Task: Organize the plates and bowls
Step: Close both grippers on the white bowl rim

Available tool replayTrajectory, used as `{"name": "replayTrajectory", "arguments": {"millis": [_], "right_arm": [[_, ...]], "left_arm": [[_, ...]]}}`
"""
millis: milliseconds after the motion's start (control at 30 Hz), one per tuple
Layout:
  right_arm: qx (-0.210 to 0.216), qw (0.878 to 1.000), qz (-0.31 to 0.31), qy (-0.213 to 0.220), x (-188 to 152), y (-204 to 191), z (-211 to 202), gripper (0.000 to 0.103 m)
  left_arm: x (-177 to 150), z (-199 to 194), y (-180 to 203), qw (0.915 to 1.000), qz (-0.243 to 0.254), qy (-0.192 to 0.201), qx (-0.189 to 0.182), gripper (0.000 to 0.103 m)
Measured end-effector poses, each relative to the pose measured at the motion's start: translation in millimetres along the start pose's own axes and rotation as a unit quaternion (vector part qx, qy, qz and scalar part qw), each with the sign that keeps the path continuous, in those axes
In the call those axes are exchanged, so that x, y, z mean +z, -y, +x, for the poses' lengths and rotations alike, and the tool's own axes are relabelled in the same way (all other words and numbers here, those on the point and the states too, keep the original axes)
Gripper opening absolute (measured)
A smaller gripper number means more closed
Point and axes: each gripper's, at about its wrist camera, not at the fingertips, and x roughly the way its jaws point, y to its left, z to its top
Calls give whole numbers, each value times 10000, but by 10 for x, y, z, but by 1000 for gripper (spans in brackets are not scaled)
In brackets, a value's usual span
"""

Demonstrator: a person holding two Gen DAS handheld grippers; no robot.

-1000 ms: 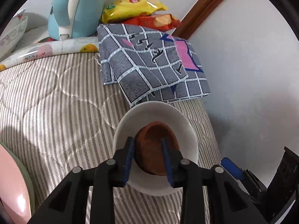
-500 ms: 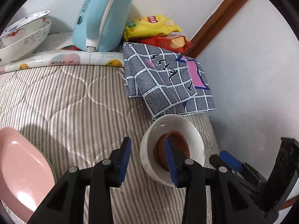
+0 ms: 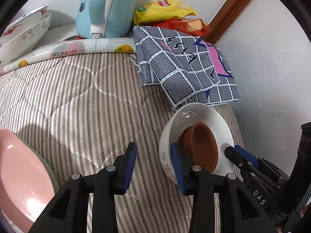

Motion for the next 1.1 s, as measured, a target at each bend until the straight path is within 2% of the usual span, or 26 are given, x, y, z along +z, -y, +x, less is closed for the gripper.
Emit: {"name": "replayTrajectory", "arguments": {"millis": [233,367,567,667,867,967,1033,1100], "right_arm": [[-138,9997,-85,-197,48,-70,123,18],[-244,9992,-156,-281,65,-125,185,18],[-249,9996,-19,-163,67,-103,225,19],[-224,9997,6,-138,66,-82,236,19],[-161,9995,37,-260,92,-61,279,27],[-107,9992,154,-339,106,7,295,36],[38,9990,264,-368,100,54,303,36],[119,9987,329,-359,91,74,305,36]], "left_arm": [[26,118,47,9998,100,44,149,34],[45,197,51,9999,121,-32,116,34],[39,308,118,9993,337,-122,141,33],[51,362,113,9993,292,-184,122,34],[70,390,106,9995,267,-179,47,35],[65,389,108,9997,227,-117,41,33],[56,379,104,9997,225,-77,53,32],[46,372,108,9997,236,-47,23,25]]}}
